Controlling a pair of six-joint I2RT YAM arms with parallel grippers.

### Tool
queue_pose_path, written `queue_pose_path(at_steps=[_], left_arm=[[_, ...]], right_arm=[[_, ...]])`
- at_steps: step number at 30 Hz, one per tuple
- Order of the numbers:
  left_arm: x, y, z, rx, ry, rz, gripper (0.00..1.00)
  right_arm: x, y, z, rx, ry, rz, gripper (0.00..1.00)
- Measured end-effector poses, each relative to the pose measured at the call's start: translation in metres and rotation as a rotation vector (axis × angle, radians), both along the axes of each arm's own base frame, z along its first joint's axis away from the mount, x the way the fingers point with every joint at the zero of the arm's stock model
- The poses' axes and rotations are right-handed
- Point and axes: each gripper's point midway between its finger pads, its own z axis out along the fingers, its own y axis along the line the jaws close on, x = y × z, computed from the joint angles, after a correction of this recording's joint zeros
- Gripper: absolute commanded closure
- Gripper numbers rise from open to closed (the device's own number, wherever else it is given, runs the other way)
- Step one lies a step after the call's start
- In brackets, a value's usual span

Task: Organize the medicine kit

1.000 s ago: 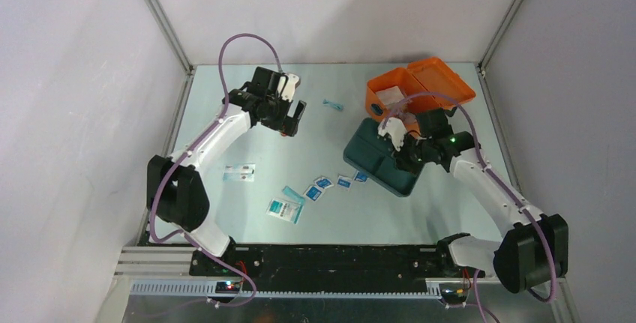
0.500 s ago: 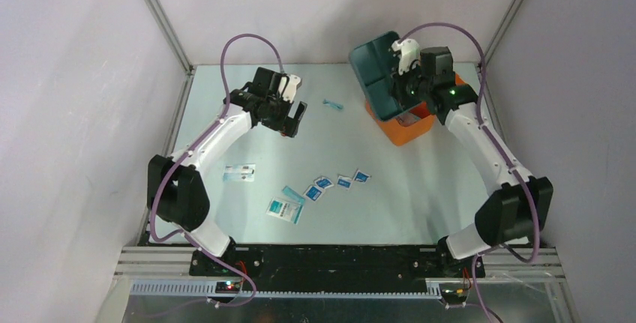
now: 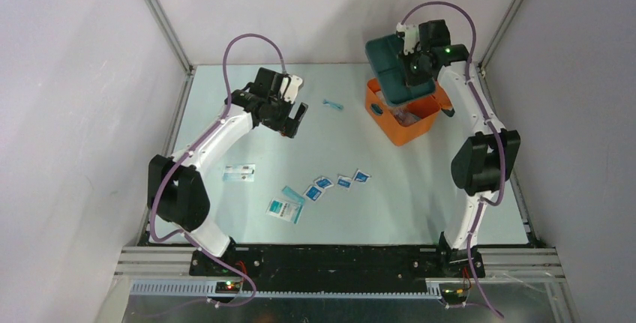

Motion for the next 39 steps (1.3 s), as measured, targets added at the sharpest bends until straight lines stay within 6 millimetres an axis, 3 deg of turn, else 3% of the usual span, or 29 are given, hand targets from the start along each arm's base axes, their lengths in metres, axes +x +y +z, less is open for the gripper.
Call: queue_pose_path(at_steps=[11,25,39], left_arm=[[0.002,0.003,0.0,0.023,-0.011,0.004,0.0],[0.003,0.006,0.0,0.039,-0.017,0.008,0.0],[0.003,0.007,0.0,0.047,-0.021,0.01,0.0]], right_arm=[[-0.016,-0.029,-0.048,-0.058,0.2,0.047,1.0],[-0.014,-0.031,-0.08,-0.081,0.269,0.063,1.0],[-0.012,-0.036,-0.09,-0.139,0.278,0.09,1.0]])
